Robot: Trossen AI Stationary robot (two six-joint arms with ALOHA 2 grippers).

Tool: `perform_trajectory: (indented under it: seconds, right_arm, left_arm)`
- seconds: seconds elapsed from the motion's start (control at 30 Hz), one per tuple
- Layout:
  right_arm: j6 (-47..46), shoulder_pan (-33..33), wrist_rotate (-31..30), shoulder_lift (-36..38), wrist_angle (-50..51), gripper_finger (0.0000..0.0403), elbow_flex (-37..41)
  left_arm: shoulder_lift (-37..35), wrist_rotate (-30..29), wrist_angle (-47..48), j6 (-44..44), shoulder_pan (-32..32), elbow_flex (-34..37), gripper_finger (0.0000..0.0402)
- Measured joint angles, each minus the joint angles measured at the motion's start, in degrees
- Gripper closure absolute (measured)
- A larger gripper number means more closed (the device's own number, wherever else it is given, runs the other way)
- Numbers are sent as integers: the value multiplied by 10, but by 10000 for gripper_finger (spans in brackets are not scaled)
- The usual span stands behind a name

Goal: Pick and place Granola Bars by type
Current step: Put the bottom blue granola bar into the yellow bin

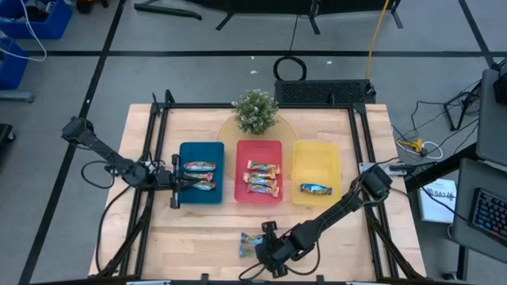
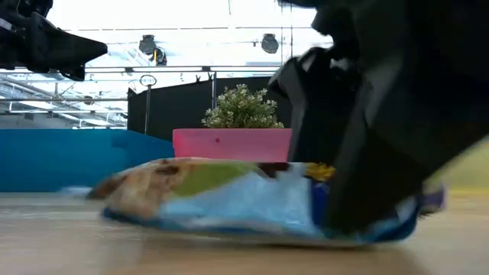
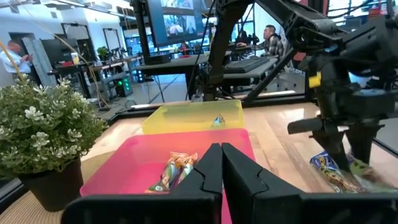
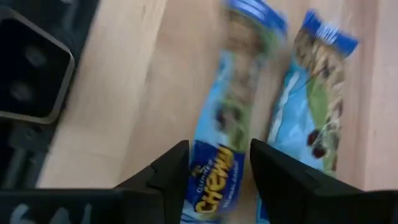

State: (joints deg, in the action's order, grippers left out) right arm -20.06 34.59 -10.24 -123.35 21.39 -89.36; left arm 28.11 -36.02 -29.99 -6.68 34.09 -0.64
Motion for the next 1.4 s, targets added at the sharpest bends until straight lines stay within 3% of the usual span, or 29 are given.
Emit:
perform_trajectory:
  seconds: [0.3, 0.6, 0.73, 0.97, 1.17, 1.4]
  right_arm:
    - [34, 0, 1, -3, 3, 266, 11]
    - [66, 0, 0, 4, -22, 339, 12]
    - [77, 0, -2, 31, -22, 360, 12]
    - [87, 0, -19, 120, -18, 351, 12]
    - [74, 0, -128, 237, 95, 361, 12]
    - [-31, -26, -261, 352, 383, 354, 11]
  left_arm:
    - [0, 0, 4, 9, 0, 0, 346]
    - [0, 1, 12, 31, 0, 0, 358]
    - [0, 1, 13, 32, 0, 0, 366]
    - [0, 1, 17, 34, 0, 0, 364]
    - [0, 0, 19, 28, 0, 0, 364]
    - [0, 0, 19, 28, 0, 0, 364]
